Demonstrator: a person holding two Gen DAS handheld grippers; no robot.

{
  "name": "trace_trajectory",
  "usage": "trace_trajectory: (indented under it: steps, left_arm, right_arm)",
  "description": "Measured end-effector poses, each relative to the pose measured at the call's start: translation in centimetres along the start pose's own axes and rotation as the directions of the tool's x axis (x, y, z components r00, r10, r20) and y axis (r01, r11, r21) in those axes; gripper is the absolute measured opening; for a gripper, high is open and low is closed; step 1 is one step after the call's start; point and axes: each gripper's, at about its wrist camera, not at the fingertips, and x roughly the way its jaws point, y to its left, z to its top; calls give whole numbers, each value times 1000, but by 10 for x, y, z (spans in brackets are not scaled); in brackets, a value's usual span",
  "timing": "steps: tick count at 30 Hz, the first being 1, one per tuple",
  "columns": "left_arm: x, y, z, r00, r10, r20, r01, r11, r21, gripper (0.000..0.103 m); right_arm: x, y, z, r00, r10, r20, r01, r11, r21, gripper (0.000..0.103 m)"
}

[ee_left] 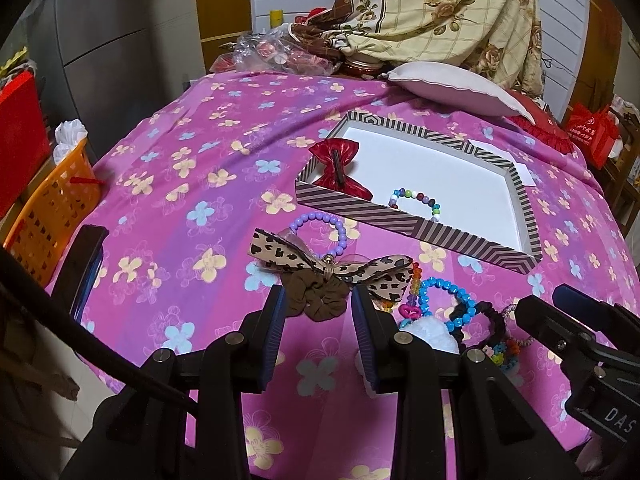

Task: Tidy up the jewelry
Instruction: 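Move the left tool back over the leopard-print bow, then grasp the leopard-print bow with the left tool while the right tool grasps the white fluffy scrunchie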

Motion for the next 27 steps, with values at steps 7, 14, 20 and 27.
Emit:
trace_trajectory:
  steps: [7,14,20,27]
  left_arm:
    - [3,0,0,1000,-1,-12,1,1000,-2,54]
    - [7,1,0,1000,1,-20,-1,1000,-10,54]
    - [10,1,0,1000,1,-25,-2,1000,-12,54]
    - [14,4,-1,999,3,-35,-4,1000,-20,53]
  right_arm:
    - [4,0,-1,1000,4,-7,-4,1000,-4,69]
    - [8,-1,-2,1000,3,-17,-3,1000,1,69]
    - [12,-1,-3,1000,5,-29,-4,1000,2,69]
    - [17,-1,-4,999,7,-45,-7,1000,0,69]
